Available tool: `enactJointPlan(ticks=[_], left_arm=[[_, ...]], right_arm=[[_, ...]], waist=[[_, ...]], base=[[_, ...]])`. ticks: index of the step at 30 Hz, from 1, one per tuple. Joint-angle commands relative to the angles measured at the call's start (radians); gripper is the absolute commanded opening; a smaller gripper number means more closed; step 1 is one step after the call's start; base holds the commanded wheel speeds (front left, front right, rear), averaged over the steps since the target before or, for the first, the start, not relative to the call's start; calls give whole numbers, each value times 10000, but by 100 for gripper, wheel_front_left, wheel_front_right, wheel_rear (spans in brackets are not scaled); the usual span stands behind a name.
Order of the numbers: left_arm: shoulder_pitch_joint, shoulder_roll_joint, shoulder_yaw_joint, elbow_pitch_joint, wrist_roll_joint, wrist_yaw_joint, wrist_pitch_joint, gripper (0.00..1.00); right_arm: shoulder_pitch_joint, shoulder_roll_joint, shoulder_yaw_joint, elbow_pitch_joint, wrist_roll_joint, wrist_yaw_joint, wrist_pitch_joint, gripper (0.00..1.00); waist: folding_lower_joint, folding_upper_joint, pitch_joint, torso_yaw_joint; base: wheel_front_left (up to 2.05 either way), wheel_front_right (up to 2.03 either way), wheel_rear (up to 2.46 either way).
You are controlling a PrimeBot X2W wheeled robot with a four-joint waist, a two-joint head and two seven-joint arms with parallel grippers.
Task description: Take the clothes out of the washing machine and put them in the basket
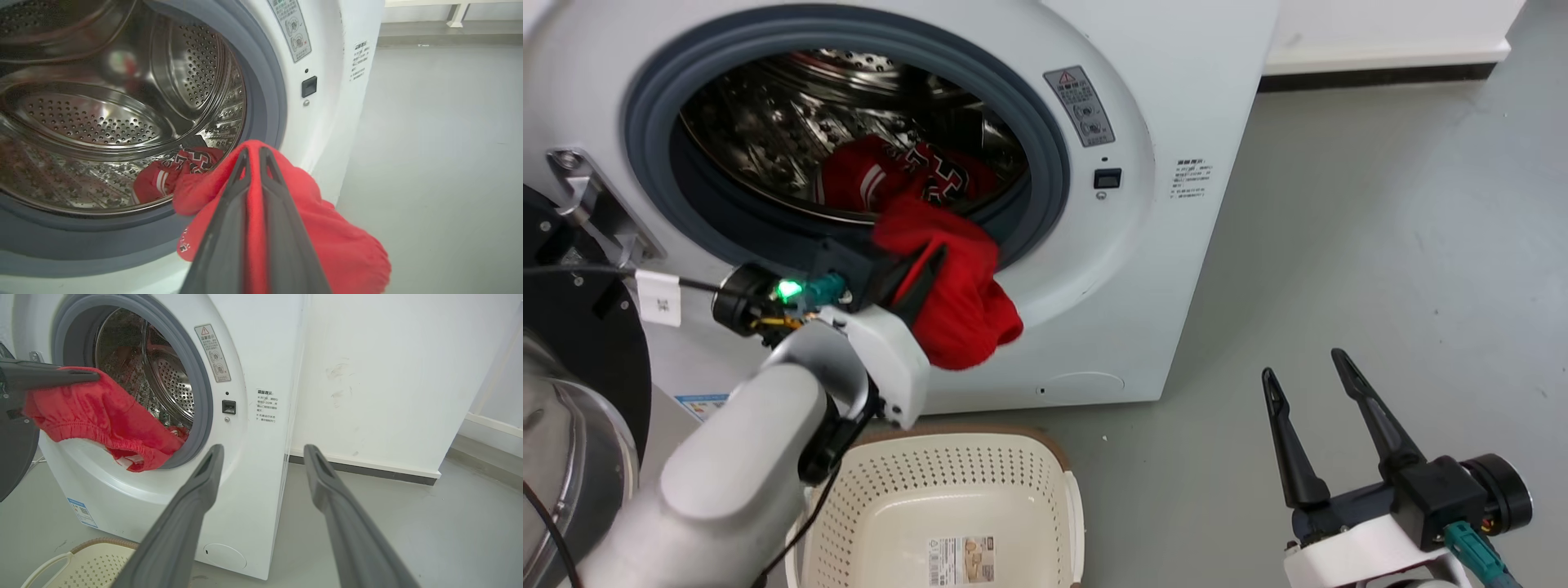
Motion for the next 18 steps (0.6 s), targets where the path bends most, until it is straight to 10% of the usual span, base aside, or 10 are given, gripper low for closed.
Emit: enactJointPlan(ticks=[1, 18], left_arm=[[196, 81, -24, -215, 24, 103, 32, 0], [2837, 1085, -393, -3655, -337, 1364, 711, 0]], right_arm=[[139, 17, 17, 27, 31, -7, -21, 100], [479, 19, -107, 216, 26, -7, -21, 100]], waist=[[2, 0, -127, 33], [2, 0, -524, 143]], base=[[0, 0, 0], [0, 0, 0]])
